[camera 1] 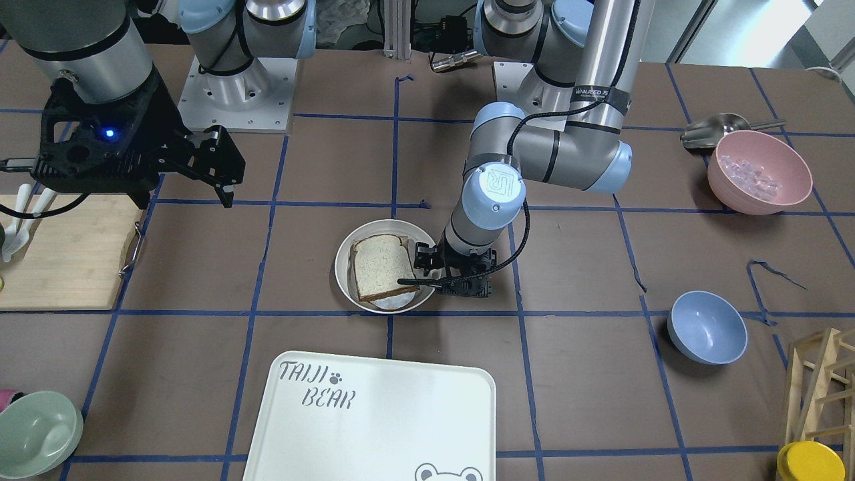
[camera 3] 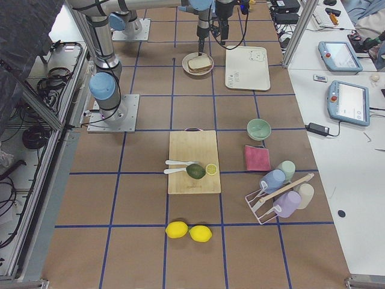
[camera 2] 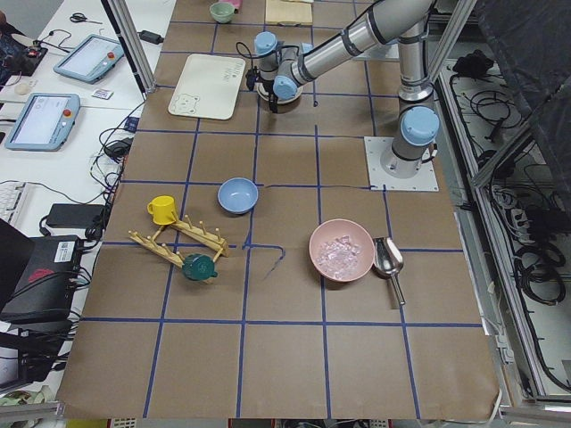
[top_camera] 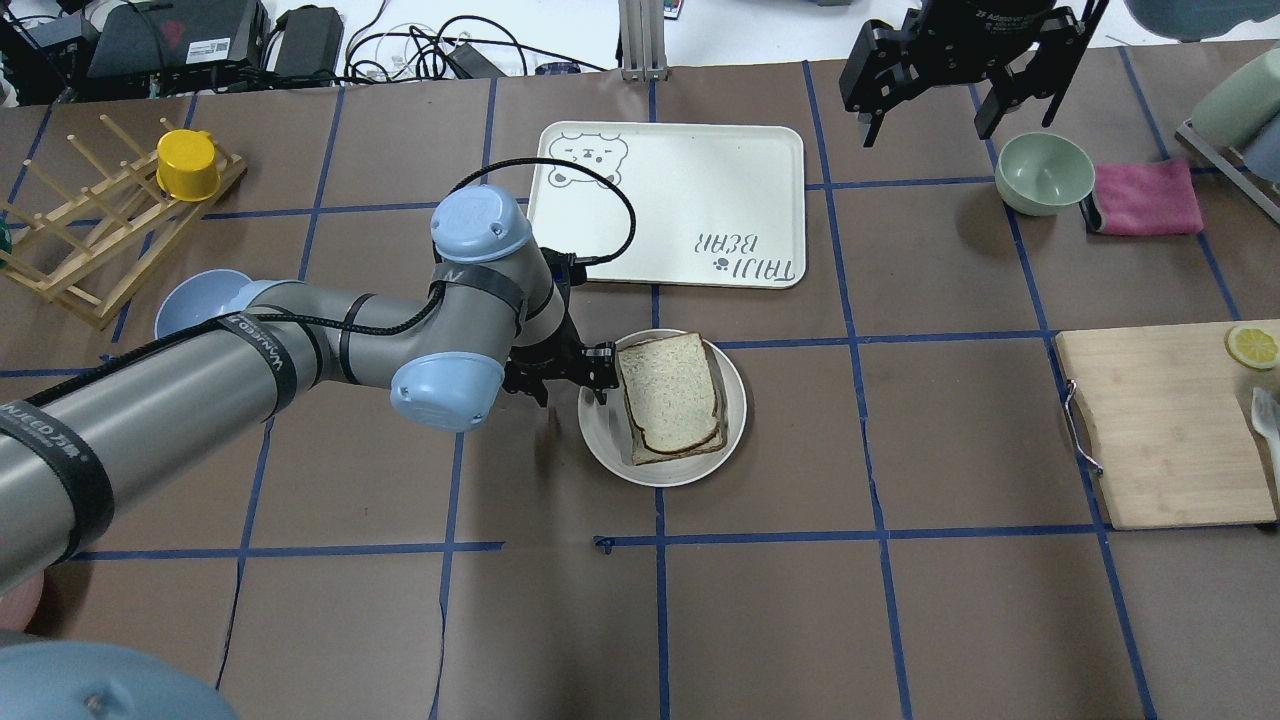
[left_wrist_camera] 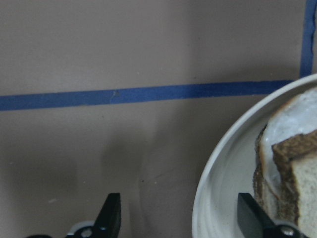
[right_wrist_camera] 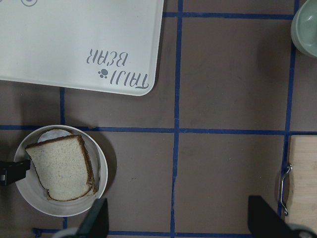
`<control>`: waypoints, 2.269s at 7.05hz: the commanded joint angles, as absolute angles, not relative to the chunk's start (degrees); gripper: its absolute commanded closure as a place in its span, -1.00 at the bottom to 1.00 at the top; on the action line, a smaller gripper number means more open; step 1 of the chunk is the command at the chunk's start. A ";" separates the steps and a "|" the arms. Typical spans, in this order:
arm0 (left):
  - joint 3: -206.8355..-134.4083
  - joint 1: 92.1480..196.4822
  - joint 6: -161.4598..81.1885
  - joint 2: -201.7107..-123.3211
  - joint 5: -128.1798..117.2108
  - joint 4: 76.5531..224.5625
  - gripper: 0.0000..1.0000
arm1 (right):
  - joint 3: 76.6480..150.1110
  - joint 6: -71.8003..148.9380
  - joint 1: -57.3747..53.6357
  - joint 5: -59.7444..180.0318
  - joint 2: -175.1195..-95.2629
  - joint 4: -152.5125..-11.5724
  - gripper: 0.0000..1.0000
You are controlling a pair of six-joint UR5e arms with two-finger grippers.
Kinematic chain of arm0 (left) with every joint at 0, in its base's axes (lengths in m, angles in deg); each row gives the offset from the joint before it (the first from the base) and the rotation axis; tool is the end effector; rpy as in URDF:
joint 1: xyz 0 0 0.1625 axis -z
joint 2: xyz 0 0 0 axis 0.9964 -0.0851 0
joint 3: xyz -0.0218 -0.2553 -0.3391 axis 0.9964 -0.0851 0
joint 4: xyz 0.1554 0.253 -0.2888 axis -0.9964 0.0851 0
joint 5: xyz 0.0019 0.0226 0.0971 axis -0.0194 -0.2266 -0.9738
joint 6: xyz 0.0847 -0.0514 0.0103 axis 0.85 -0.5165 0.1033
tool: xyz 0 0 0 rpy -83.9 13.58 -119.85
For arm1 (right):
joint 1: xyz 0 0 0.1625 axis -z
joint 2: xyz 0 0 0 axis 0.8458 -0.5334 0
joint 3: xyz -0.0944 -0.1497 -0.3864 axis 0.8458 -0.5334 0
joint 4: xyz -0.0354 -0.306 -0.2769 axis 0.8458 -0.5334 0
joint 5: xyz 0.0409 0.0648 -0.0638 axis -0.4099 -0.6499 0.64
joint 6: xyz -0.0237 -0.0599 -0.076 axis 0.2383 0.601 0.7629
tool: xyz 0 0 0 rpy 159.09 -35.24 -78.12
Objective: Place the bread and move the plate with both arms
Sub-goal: 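Reach the left gripper to the plate rim and grasp it, then slide the plate with the left gripper onto the bear tray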
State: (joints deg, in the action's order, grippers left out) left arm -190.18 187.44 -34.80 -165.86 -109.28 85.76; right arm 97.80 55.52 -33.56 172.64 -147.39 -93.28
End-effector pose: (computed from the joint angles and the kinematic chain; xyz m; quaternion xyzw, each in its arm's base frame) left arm -0.2587 -0.4973 0.1772 -0.0226 -0.9965 -0.0549 0.0581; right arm 0.1469 -0.5510 0.5204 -0.0156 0.9996 -0.0232 0.0048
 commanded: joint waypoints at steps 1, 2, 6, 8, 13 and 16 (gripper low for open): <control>-190.13 188.13 -34.46 -166.48 -109.28 85.95 0.99 | 97.82 55.51 -33.56 172.64 -147.39 -93.27 -1.00; -190.04 188.13 -33.59 -166.39 -109.28 85.87 1.00 | 97.82 55.51 -33.56 172.64 -147.39 -93.27 -1.00; -186.02 187.43 -33.67 -163.84 -107.10 91.55 1.00 | 97.82 55.51 -33.56 172.64 -147.30 -93.27 -1.00; -179.87 184.98 -32.62 -162.88 -106.83 101.12 1.00 | 97.82 55.51 -33.56 172.64 -147.39 -93.36 -1.00; -169.69 180.66 -22.71 -165.67 -105.60 101.43 1.00 | 97.82 55.51 -33.56 172.64 -147.30 -93.36 -1.00; -158.80 180.57 -23.90 -176.98 -100.26 96.70 1.00 | 97.90 55.68 -33.64 172.64 -147.30 -93.45 -1.00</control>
State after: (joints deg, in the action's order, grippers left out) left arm -163.50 180.60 -23.45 -171.90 -102.72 98.87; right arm 97.87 55.61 -33.57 172.64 -147.30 -93.42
